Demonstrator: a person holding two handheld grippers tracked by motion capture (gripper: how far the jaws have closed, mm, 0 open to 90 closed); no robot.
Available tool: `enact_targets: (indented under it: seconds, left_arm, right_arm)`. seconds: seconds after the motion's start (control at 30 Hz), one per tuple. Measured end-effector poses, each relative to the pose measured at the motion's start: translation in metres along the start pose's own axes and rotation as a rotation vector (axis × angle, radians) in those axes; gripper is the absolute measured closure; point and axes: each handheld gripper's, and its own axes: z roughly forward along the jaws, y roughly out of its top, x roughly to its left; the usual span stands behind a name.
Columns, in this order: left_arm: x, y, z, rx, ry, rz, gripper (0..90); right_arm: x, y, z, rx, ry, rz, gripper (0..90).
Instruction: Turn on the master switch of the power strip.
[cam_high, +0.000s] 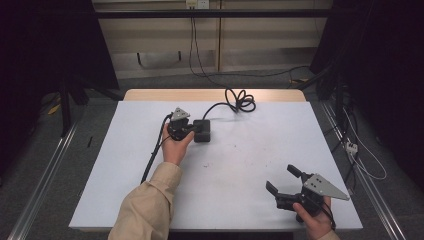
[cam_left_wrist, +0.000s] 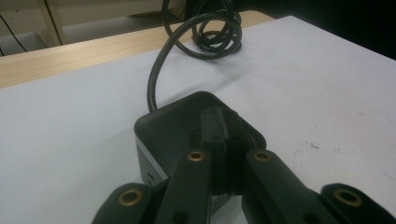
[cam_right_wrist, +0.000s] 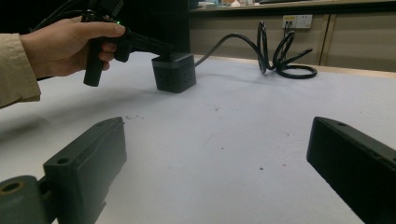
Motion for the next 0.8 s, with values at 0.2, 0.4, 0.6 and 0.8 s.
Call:
enact_targets:
  seconds: [0.2,0.4,0.6,0.8]
  left_arm:
    - [0.001,0.000,-0.001,-0.010,0.003,-0.004,90.0]
    - [0.002,0.002,-0.003,-0.023,-0.004,-0.028,86.2]
    - [0.002,0.006,-0.010,-0.046,-0.025,-0.061,62.9]
    - [-0.001,0.006,-0.016,-0.028,-0.038,-0.065,40.9]
  right_arm:
    - [0.000,0.000,0.000,-0.001,0.002,0.002,4.3]
    - [0.000,0.000,0.001,0.000,0.006,-0.002,4.4]
    - [0.001,0.000,0.002,0.001,0.010,-0.002,4.3]
    - [0.001,0.000,0.003,0.004,0.013,-0.009,4.4]
